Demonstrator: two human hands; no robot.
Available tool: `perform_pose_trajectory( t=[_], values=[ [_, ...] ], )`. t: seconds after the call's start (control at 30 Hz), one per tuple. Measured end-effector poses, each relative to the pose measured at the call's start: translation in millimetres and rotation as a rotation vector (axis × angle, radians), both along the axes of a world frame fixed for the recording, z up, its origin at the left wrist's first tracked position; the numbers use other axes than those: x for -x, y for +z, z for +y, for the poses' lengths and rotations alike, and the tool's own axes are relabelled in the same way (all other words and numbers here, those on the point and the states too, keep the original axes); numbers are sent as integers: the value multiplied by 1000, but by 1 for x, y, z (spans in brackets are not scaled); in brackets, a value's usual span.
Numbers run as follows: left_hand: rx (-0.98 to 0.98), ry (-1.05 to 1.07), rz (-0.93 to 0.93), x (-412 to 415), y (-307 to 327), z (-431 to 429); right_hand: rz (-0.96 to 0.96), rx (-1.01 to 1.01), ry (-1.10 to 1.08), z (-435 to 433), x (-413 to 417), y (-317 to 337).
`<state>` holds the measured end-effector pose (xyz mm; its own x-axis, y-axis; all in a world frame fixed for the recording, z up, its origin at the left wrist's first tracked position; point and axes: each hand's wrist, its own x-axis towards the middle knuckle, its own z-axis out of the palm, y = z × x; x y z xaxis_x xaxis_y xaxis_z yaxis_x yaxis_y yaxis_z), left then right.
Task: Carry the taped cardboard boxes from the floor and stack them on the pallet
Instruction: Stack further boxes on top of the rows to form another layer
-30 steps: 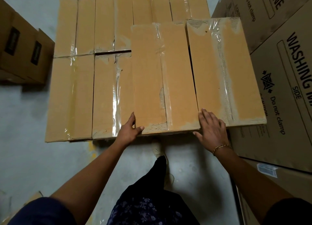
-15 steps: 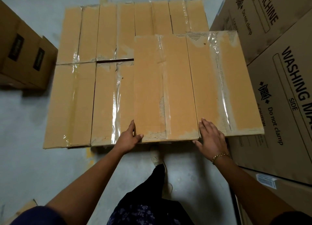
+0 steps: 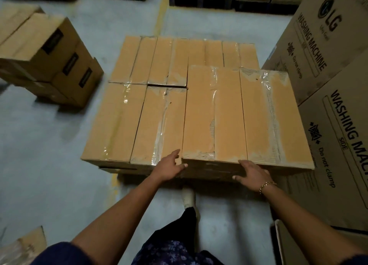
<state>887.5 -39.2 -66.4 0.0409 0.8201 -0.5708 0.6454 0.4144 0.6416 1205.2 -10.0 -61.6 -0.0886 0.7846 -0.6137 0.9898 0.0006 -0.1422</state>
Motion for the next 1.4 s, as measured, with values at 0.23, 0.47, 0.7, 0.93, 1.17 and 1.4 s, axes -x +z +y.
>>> perform_pose_trajectory(
  t=[0.23, 0.47, 0.7, 0.93, 1.17, 1.4],
  values=[
    [-105, 115, 13, 86, 43, -63, -22, 3, 42, -25, 57, 31],
    [-211, 295, 128, 210, 67, -85, 130, -85, 114, 0, 173, 63],
    [-281, 420, 178, 377, 96, -99, 341, -141, 129, 30, 380, 80],
    [-302, 553, 230, 558, 122, -124, 552, -73, 122, 38, 585, 88],
    [-334, 634, 195, 683, 120, -88, 629, -43, 120, 87, 718, 88],
    [-296, 639, 162, 805, 91, -6, 682, 27, 76, 174, 852, 50]
  ],
)
